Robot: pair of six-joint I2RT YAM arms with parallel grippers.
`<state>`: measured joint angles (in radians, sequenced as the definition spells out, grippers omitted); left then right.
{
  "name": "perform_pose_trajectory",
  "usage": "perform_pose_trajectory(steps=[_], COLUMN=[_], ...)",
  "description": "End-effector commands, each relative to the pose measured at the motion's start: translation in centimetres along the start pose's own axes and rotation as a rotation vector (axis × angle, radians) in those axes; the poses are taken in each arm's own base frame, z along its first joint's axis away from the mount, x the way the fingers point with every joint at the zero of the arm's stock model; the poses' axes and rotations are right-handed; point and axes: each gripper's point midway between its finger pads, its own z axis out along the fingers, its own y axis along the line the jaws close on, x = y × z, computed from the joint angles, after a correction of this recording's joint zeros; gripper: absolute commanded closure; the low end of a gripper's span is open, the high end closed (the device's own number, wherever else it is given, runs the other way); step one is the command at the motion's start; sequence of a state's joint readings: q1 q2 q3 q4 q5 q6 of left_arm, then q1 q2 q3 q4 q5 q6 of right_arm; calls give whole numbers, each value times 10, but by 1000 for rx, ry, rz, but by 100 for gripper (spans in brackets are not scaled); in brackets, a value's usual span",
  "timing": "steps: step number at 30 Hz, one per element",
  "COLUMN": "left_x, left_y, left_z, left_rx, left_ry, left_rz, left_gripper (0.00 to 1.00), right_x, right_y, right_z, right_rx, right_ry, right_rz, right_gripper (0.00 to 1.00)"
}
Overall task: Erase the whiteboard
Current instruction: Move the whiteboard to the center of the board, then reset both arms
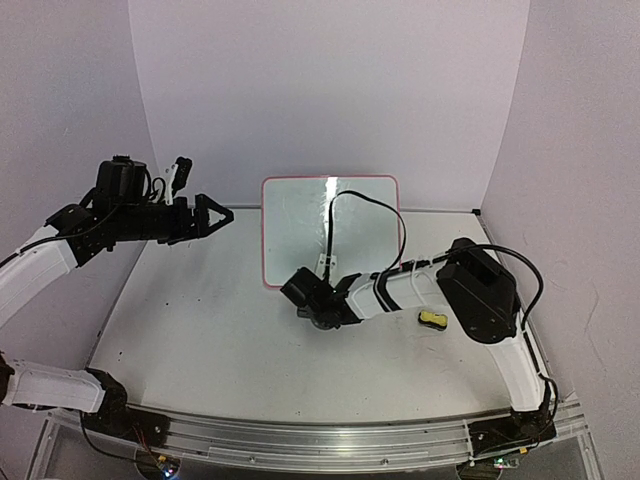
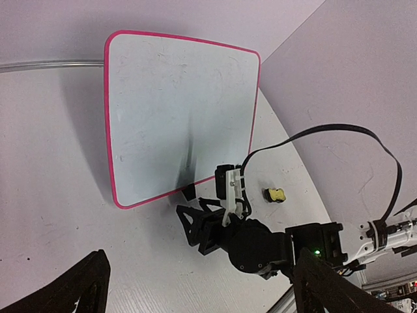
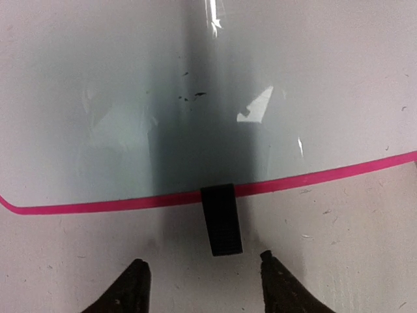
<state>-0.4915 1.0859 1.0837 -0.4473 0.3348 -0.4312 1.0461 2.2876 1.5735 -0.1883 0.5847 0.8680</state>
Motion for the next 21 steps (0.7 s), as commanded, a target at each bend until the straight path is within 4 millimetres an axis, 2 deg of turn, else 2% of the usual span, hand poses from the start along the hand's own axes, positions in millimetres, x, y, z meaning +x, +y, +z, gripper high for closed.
perform_pose_trajectory(steps=[1,4,6,8,10,18,20,21], left_x=[-3,2,9,18,29,45,45,45], left_y=[7,16,21,24,29,37,37,36], left_z=[-4,-3,-1,2,4,-14,-19,-21], left_rx=[-33,-68,-78,-77,-80,-91,-94,-90], left_ry=[-34,-34,-21,-1,18,-32,-50,-52], left_rz=[6,18,20,22,24,87,90,95], left_gripper=[0,0,0,0,0,0,0,0], right_x=[-31,-31,-26,-28,-19,-27,-28,-26], right_y=[17,20,16,7,-9,-74,-91,-98], right_z=[-69,-113,-142,-178,-199,-306,-327,-331], right_rx=[-67,-114,-151,-211,-272,-644,-744,-766], right_ry=[-87,-102,-106,-121,-94,-95,-101,-98], right_rz=[-122,-302,-424,-475,-511,-420,-410,-411], right_gripper=[25,2,2,2,2,2,2,2])
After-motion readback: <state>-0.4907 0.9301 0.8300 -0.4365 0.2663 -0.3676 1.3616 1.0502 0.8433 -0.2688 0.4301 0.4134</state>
